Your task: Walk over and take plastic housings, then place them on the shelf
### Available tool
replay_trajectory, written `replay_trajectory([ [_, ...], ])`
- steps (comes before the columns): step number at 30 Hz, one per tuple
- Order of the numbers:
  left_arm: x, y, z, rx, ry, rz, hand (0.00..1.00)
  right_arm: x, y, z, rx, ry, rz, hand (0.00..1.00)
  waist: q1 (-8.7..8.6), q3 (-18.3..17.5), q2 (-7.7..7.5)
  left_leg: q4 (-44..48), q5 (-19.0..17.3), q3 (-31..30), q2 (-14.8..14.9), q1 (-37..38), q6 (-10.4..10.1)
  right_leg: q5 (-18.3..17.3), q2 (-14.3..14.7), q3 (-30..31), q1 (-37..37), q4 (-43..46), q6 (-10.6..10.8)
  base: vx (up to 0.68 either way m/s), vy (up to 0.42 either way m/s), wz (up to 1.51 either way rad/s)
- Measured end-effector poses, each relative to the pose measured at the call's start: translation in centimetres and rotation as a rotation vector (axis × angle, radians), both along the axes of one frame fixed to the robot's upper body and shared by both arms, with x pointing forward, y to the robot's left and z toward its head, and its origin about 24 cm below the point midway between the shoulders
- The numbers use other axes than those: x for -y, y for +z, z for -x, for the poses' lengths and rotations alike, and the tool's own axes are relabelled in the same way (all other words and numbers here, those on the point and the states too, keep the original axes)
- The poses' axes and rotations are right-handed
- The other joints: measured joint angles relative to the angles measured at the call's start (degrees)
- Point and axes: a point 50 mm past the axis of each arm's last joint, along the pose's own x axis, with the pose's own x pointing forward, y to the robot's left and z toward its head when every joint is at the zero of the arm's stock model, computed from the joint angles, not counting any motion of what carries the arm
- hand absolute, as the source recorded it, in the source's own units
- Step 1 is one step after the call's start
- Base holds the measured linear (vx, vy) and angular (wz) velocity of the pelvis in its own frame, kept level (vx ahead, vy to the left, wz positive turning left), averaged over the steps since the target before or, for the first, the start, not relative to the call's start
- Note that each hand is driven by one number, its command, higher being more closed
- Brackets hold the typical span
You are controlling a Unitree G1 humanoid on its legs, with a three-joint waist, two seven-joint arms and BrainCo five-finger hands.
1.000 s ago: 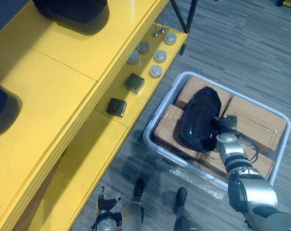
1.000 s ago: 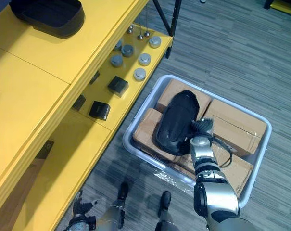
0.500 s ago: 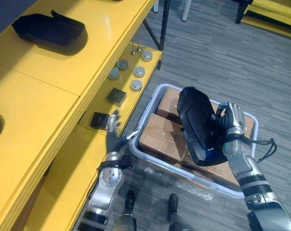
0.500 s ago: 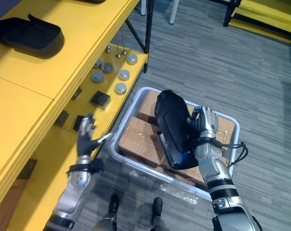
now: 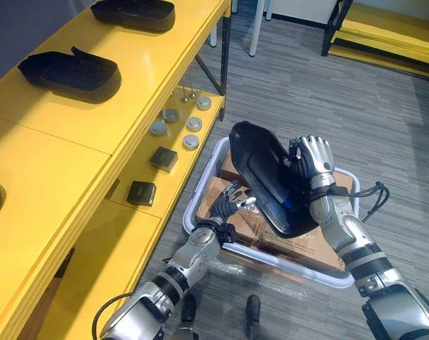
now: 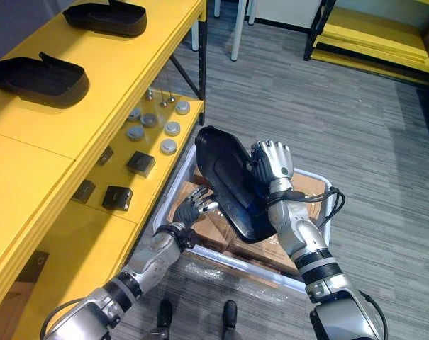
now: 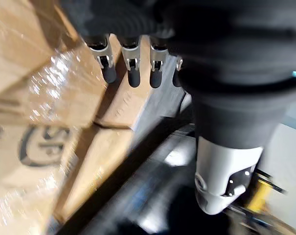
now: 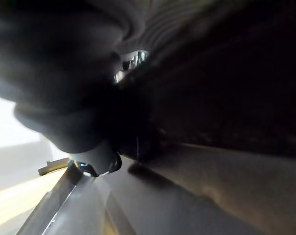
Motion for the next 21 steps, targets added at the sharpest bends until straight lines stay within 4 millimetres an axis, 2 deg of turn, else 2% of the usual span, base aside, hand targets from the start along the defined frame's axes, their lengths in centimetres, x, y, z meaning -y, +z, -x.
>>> replay_trajectory([
  [6,1.1,0.5,0.1,0.005,0.002,0.01,0.0,-0.9,1.1,-0.1,0.052,0.01,-0.005,1.0,0.05,-0.1,0.07,-0.6,0.5,0.1,0.0,0.3,0.0,0.2,0.0,0.5,0.0,0.0,0.0,0.0,0.056,-0.01],
  [10,1.7,0.9,0.1,-0.012,-0.003,0.058,0.0,-2.7,0.6,0.3,0.053,0.065,0.021,1.0,-0.1,-0.8,0.36,-1.7,0.9,0.2,-0.1,0.9,0.0,0.3,0.0,0.7,0.0,-0.1,0.1,-0.01,0.046,-0.02],
  [13,2.1,1.0,0.1,-0.065,0.001,0.149,0.0,-4.1,0.4,1.1,0.08,0.12,0.037,1.0,0.01,-1.6,0.89,-2.7,1.3,0.2,0.0,1.3,-0.2,0.3,-0.1,0.7,0.0,-0.3,0.1,0.0,0.046,0.01],
  [18,2.2,1.2,0.2,-0.184,-0.001,0.384,0.0,-3.6,-1.4,1.7,0.06,0.109,0.031,1.0,0.38,-3.0,0.92,-5.0,2.0,0.4,0.0,2.9,-0.2,0.3,-0.1,0.8,0.8,-1.0,0.0,0.03,0.041,-0.01],
  [19,2.2,1.3,0.3,-0.195,-0.001,0.419,1.0,-3.4,-1.6,1.7,0.056,0.104,0.036,1.0,0.39,-3.1,0.9,-5.3,2.1,0.6,0.0,3.1,-0.2,0.3,-0.1,0.8,0.9,-1.1,0.0,0.02,0.045,-0.04],
  [21,2.1,1.4,0.3,-0.216,0.003,0.478,1.0,-3.1,-2.1,1.8,0.041,0.1,0.034,1.0,0.46,-3.1,0.9,-6.0,2.4,1.0,0.1,3.9,-0.2,0.3,-0.1,1.0,1.3,-1.4,0.0,0.02,0.041,-0.07],
])
